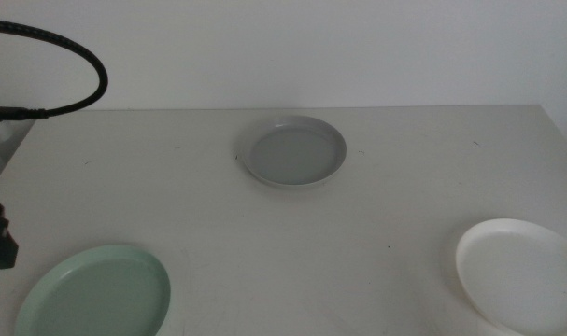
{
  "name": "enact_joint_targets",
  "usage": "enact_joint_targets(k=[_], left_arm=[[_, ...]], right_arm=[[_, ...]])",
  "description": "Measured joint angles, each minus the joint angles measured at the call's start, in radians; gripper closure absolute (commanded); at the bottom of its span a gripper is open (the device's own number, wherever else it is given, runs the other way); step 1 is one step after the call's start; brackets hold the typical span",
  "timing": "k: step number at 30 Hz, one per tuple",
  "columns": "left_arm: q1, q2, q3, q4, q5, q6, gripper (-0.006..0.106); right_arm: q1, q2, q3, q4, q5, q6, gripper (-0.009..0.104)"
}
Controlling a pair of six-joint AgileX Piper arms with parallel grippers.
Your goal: Stack the three bowls on top of each other.
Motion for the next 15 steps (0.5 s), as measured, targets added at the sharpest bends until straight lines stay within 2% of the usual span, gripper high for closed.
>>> enact_joint_targets(k=[9,15], left_arm=[[0.006,0.147,0.0,0.0,-0.02,0.055,0.01],[0.115,0.261,0.0,-0.103,-0.035,0.187,0.006]], right_arm=[[0.0,0.0,0.0,0.0,0.0,0.0,0.043],[0.0,0.0,0.0,0.0,0.0,0.0,0.043]])
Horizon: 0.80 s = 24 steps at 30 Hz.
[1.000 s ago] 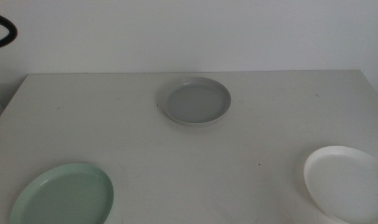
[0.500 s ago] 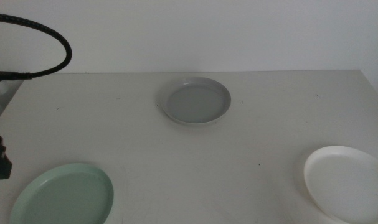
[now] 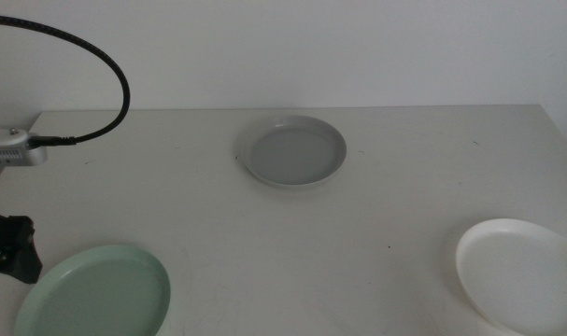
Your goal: Stack the three bowls on top of each other.
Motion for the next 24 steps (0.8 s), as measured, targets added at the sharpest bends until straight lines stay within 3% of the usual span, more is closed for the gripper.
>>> enact_joint_targets(k=[4,24], left_arm=[[0.039,0.072,0.0,-0.052,-0.038,0.092,0.006],[0.045,0.377,-0.001,-0.052,-0.251,0.174,0.006]], right_arm=[[0.0,0.0,0.0,0.0,0.0,0.0,0.043],[0.0,0.0,0.0,0.0,0.0,0.0,0.043]])
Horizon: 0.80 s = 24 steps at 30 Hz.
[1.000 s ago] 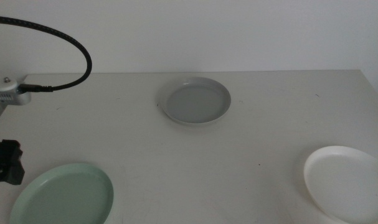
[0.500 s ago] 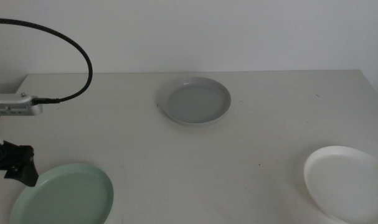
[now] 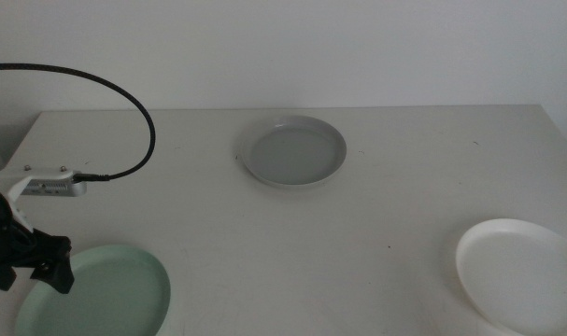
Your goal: Stack the three bowls on top of each other.
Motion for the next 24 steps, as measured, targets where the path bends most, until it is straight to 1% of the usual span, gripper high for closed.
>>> enact_joint_targets(k=[8,12,15,19,24], left_arm=[[0.001,0.067,-0.001,0.001,-0.001,0.012,0.006],[0.001,0.096,-0.001,0.001,0.0,0.019,0.009],[0.001,0.111,-0.001,0.0,0.0,0.019,0.016],[0.001,0.123,-0.001,-0.002,0.001,0.019,0.031],[0.001,0.133,-0.008,0.002,0.0,0.019,0.046]], right_arm=[[0.0,0.0,0.0,0.0,0.0,0.0,0.043],[0.0,0.0,0.0,0.0,0.0,0.0,0.043],[0.0,0.0,0.0,0.0,0.0,0.0,0.043],[0.0,0.0,0.0,0.0,0.0,0.0,0.043],[0.0,0.0,0.0,0.0,0.0,0.0,0.043]])
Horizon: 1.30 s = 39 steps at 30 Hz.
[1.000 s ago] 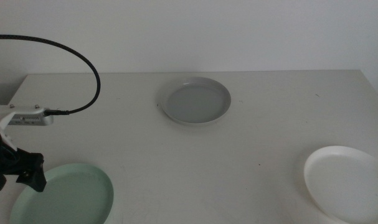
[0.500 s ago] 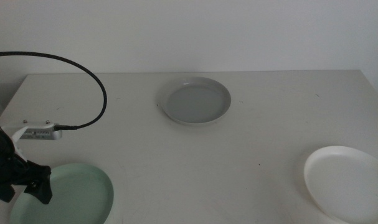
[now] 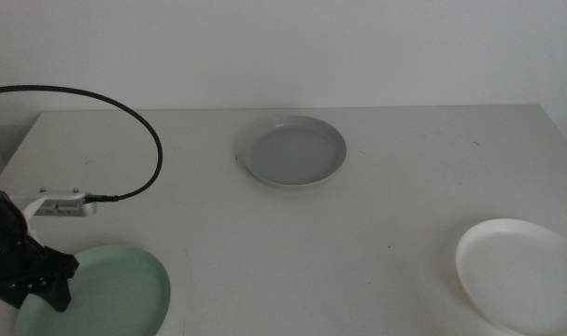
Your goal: Stack the three bowls on top of each other.
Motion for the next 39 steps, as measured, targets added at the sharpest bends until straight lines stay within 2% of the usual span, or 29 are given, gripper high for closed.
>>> enact_joint_targets(k=[6,12,21,26,31,34,39], left_arm=[[0.0,0.011,-0.011,0.008,0.002,0.0,0.066],[0.004,0.014,-0.012,0.015,0.005,0.004,0.1],[0.007,-0.009,-0.01,-0.018,0.031,0.008,0.1],[0.006,-0.081,-0.005,-0.089,0.07,0.008,0.1],[0.002,-0.173,-0.003,-0.208,0.101,0.007,0.1],[-0.037,-0.209,-0.003,-0.248,0.102,-0.025,0.1],[-0.17,-0.218,-0.003,-0.257,0.066,-0.123,0.1]], right_arm=[[0.0,0.0,0.0,0.0,0.0,0.0,0.043],[0.0,0.0,0.0,0.0,0.0,0.0,0.043],[0.0,0.0,0.0,0.0,0.0,0.0,0.043],[0.0,0.0,0.0,0.0,0.0,0.0,0.043],[0.0,0.0,0.0,0.0,0.0,0.0,0.043],[0.0,0.0,0.0,0.0,0.0,0.0,0.043],[0.0,0.0,0.0,0.0,0.0,0.0,0.043]])
